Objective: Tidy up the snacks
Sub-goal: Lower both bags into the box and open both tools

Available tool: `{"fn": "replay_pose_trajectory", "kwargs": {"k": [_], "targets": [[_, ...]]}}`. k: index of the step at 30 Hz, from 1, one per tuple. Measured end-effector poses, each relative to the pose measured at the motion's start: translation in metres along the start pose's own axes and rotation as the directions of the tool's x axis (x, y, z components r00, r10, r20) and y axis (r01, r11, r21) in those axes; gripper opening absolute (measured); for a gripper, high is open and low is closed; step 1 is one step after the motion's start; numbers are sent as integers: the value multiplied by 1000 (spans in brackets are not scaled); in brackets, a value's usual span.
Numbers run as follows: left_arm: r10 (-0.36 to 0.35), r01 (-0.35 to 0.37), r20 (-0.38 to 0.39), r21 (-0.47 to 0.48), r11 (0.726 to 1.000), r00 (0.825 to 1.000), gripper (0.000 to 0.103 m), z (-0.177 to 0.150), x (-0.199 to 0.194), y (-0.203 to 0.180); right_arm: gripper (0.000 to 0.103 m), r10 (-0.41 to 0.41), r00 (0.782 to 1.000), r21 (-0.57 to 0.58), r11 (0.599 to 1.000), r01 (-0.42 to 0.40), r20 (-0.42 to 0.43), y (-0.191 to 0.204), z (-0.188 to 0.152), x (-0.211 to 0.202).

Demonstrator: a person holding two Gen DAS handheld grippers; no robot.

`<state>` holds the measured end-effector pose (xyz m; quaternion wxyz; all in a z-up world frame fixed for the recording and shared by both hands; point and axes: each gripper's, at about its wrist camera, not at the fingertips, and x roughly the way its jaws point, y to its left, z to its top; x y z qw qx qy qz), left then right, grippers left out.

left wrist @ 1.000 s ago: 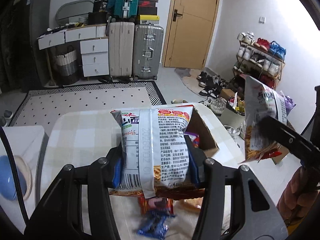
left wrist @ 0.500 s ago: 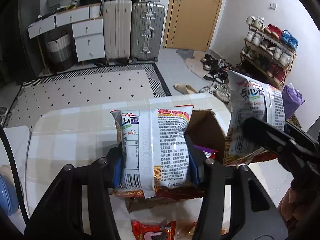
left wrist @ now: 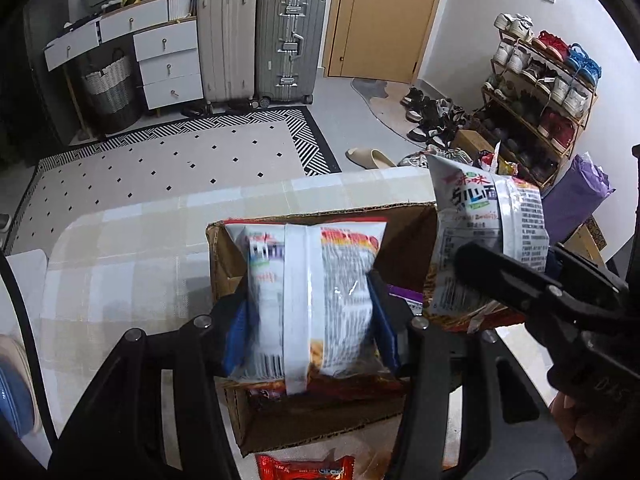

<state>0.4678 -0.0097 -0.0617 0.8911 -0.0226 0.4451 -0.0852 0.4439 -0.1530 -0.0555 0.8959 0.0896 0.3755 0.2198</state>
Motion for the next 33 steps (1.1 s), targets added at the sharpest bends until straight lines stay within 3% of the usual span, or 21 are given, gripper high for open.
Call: {"fn": "replay_pose_trajectory", "kwargs": {"k": [7, 15, 24, 33], "targets": [[-3, 3, -4, -30, 1000, 1000, 53, -2, 9, 5, 45, -14, 1000, -12, 1000, 14, -11, 4, -2, 8], [23, -23, 48, 4, 1000, 999, 55, -5, -14, -1, 45, -24, 999, -4, 1000, 24, -23, 4, -5, 10], [28, -28, 27, -12, 1000, 999, 55, -18, -24, 3, 46, -51, 997, -7, 999, 50, -65, 5, -7, 15], [16, -15, 44, -7, 1000, 999, 55, -30, -40, -2, 46, -53, 998, -25, 998, 52, -30, 13, -13, -7]]}}
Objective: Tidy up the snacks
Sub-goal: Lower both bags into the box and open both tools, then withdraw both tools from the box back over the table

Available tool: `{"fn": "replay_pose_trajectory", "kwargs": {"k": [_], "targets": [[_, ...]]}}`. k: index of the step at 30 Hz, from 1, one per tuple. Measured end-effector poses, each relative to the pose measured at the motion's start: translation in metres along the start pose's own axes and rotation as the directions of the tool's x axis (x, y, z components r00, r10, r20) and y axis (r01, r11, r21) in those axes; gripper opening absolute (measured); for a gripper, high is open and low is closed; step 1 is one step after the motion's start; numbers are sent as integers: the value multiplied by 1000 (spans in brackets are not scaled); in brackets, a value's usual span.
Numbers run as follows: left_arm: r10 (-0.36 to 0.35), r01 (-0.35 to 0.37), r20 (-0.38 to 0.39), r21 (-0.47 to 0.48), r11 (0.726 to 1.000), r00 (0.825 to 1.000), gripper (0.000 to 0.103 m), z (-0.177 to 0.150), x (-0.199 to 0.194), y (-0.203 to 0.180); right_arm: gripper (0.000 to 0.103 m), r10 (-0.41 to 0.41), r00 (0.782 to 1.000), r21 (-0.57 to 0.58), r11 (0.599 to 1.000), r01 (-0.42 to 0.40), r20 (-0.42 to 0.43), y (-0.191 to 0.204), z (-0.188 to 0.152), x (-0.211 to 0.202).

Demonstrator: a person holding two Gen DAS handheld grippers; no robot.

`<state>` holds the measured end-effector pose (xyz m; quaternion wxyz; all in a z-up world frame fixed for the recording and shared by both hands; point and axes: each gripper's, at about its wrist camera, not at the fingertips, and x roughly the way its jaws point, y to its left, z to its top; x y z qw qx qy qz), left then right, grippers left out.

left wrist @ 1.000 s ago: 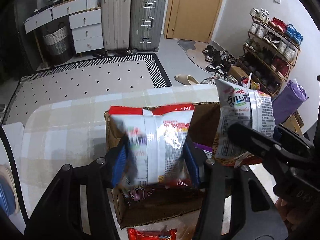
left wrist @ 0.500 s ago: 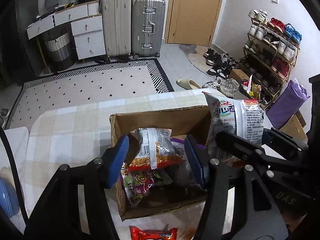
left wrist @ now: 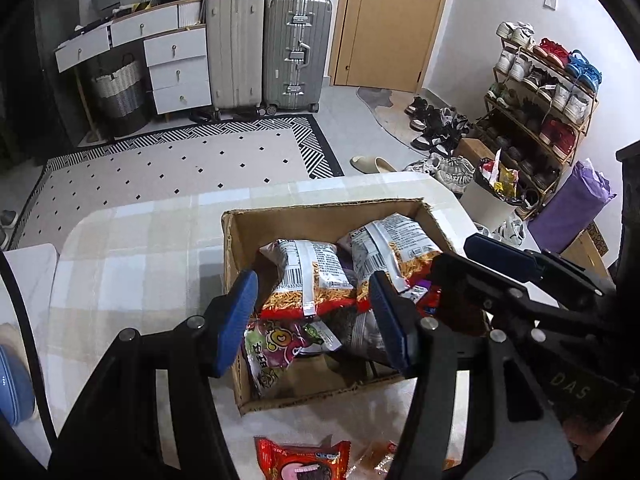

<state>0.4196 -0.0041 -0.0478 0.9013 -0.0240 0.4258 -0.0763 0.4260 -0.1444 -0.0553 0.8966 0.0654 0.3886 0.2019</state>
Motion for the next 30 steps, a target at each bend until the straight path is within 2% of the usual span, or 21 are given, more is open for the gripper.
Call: {"fn": "replay_pose_trajectory", "kwargs": {"k": [7, 10, 16, 19, 22, 26, 30], "targets": [[-8, 7, 41, 20, 1000, 999, 55, -8, -42, -10, 46, -7, 998, -9, 1000, 7, 56, 7, 0, -43], [-26, 24, 66, 22, 999, 998, 55, -12, -70, -18, 46, -29, 996, 3, 1000, 29, 83, 15, -1, -77], [-65, 58, 148, 45, 997, 987, 55, -30, -150, -34, 46, -5, 984, -3, 1000, 5, 180, 36, -12, -172], [-105, 97, 182, 50, 994, 978, 55, -49, -197, -43, 46, 21, 967, -13, 1000, -18, 255, 52, -27, -238], [-120, 107, 225, 70, 992, 967, 56, -72, -246, -53, 46, 37, 944, -47, 999, -23, 327, 72, -45, -300], [-143, 123, 273, 90, 988, 951, 69, -105, -313, -64, 46, 91, 916, -91, 994, -60, 390, 99, -74, -371], [-177, 149, 334, 109, 983, 926, 70, -151, -380, -73, 47, 158, 895, -113, 986, -121, 418, 120, -115, -422]]}}
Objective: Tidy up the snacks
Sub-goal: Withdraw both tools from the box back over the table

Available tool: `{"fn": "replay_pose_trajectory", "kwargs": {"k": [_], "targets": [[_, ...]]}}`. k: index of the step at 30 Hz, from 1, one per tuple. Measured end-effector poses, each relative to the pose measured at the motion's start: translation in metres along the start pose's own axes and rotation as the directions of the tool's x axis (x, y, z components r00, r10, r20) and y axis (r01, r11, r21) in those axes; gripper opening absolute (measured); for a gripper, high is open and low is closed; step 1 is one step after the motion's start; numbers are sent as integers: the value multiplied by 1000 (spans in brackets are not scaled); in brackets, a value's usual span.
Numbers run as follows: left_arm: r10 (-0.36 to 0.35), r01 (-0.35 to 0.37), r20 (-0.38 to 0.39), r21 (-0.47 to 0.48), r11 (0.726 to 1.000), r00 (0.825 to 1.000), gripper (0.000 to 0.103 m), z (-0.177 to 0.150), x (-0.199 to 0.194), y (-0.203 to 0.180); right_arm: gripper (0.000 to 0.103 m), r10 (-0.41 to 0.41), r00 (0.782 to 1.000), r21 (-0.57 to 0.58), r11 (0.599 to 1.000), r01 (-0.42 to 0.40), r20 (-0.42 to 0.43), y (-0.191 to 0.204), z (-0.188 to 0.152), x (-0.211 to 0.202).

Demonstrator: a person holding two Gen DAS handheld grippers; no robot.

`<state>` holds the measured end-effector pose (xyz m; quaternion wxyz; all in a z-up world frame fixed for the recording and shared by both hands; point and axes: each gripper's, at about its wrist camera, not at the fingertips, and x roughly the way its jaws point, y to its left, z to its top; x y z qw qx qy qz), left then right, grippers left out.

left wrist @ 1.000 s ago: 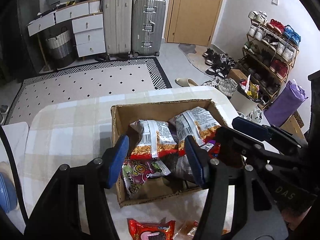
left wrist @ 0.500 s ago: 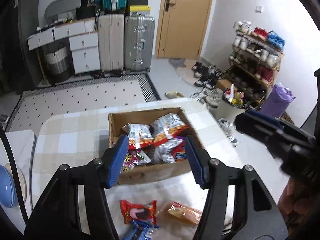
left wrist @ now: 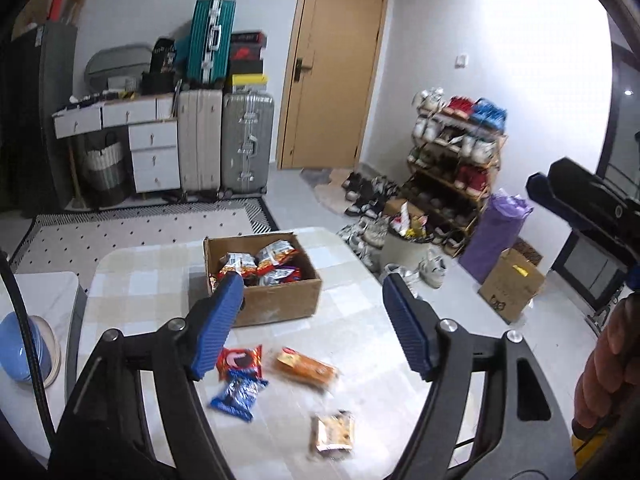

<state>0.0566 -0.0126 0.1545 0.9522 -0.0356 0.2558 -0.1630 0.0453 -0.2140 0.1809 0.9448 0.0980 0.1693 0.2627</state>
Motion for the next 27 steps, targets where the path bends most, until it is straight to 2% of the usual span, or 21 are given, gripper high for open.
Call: {"fn": "replay_pose_trajectory", "kwargs": {"k": [4, 5, 6, 8, 10, 11, 13, 15, 17, 20, 24, 27], "targets": [[20, -21, 49, 28, 999, 999, 72, -41, -64, -22, 53, 40, 999, 22, 999, -41, 18, 22, -37, -38], [30, -31, 54, 26, 999, 998, 79, -53, -74, -25, 64, 41, 999, 27, 999, -42, 28, 26, -52, -45], [36, -37, 55, 20, 999, 998, 82, -66, -84, -27, 71, 42, 999, 26, 999, -43, 30, 30, -66, -47], [53, -53, 51, -1, 999, 997, 82, -89, -95, -26, 71, 40, 998, 6, 999, -40, 42, 37, -99, -50], [61, -59, 39, -32, 998, 997, 82, -113, -101, -20, 71, 3, 1000, -43, 999, -2, 22, 44, -129, -46], [69, -67, 34, -48, 997, 997, 82, -123, -99, -14, 71, -11, 1000, -55, 998, 12, 16, 46, -140, -45], [93, -91, 28, -82, 992, 995, 82, -143, -94, -3, 78, -38, 999, -70, 997, 38, 2, 47, -165, -40], [122, -118, 34, -106, 987, 992, 82, -164, -91, 8, 95, -71, 997, -101, 992, 72, 7, 49, -187, -37], [147, -142, 37, -113, 983, 988, 82, -183, -86, 17, 102, -92, 995, -129, 987, 95, 26, 49, -206, -34], [199, -197, 22, -69, 978, 980, 85, -208, -71, 22, 102, -75, 997, -181, 981, 75, 11, 51, -225, -21], [237, -240, -42, -65, 969, 971, 102, -227, -37, 32, 102, -93, 994, -202, 976, 82, -49, 45, -239, 9], [265, -270, -73, -76, 960, 962, 102, -234, -16, 44, 102, -128, 985, -160, 981, 108, -118, 28, -249, 40]]}}
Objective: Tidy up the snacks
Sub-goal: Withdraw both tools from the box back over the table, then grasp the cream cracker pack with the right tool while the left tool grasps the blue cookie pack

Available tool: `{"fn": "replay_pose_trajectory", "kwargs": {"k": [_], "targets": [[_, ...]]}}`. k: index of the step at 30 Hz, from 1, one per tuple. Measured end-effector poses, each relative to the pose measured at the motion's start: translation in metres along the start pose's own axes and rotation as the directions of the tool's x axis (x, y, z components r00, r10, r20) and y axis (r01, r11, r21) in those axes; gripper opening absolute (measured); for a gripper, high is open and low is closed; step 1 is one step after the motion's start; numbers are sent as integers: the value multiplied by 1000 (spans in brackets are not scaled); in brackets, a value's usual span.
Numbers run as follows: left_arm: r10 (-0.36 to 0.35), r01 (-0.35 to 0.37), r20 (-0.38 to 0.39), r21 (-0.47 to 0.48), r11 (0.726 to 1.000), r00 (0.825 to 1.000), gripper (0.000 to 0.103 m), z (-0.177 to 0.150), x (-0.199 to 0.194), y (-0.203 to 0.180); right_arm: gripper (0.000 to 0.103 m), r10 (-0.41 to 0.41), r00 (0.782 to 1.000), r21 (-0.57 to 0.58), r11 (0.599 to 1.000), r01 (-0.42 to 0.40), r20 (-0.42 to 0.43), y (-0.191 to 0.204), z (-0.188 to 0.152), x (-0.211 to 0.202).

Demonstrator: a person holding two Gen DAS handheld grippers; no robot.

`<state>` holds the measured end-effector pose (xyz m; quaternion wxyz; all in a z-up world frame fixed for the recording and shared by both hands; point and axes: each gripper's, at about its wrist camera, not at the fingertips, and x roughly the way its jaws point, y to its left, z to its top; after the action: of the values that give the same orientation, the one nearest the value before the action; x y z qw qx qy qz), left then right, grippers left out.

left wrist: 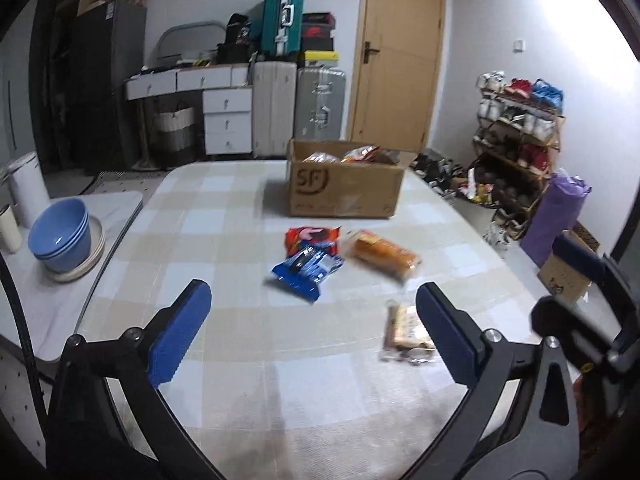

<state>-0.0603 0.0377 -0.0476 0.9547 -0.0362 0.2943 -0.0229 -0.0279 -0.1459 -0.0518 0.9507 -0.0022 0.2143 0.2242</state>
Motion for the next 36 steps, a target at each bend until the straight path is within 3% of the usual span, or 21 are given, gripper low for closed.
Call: {"fn": "replay_pose_trajectory", "kwargs": {"k": [5, 9, 13, 19, 25, 26, 30, 34, 36], "targets": [[16, -18, -75, -18, 1000, 997, 102, 4, 45, 6, 102, 9, 994, 152, 988, 7, -109, -31, -21, 35], [23, -25, -116, -16, 1000, 993, 102, 1, 71, 6, 102, -2, 987, 197, 980, 35, -162, -47, -29, 53], [44, -46, -155, -13, 999, 987, 102, -2, 99, 7, 102, 37, 955, 253, 967, 40, -294, -60, -42, 83], [68, -73, -213, -16, 997, 975, 102, -2, 133, 13, 102, 54, 911, 312, 946, 84, -409, -77, -59, 120], [93, -99, -252, -12, 995, 963, 102, 3, 164, 20, 102, 25, 864, 272, 953, 132, -504, -81, -65, 159], [96, -102, -254, -11, 995, 962, 102, 6, 168, 21, 102, -5, 866, 239, 960, 143, -499, -78, -63, 162], [104, -108, -246, -2, 994, 964, 102, 19, 184, 23, 102, -68, 834, 108, 983, 151, -547, -63, -62, 178], [108, -109, -249, 9, 994, 963, 102, 31, 202, 25, 101, -119, 830, 25, 987, 158, -545, -53, -66, 184], [103, -105, -262, 8, 994, 960, 102, 35, 212, 25, 94, -117, 835, 18, 989, 149, -537, -53, -66, 184]]}}
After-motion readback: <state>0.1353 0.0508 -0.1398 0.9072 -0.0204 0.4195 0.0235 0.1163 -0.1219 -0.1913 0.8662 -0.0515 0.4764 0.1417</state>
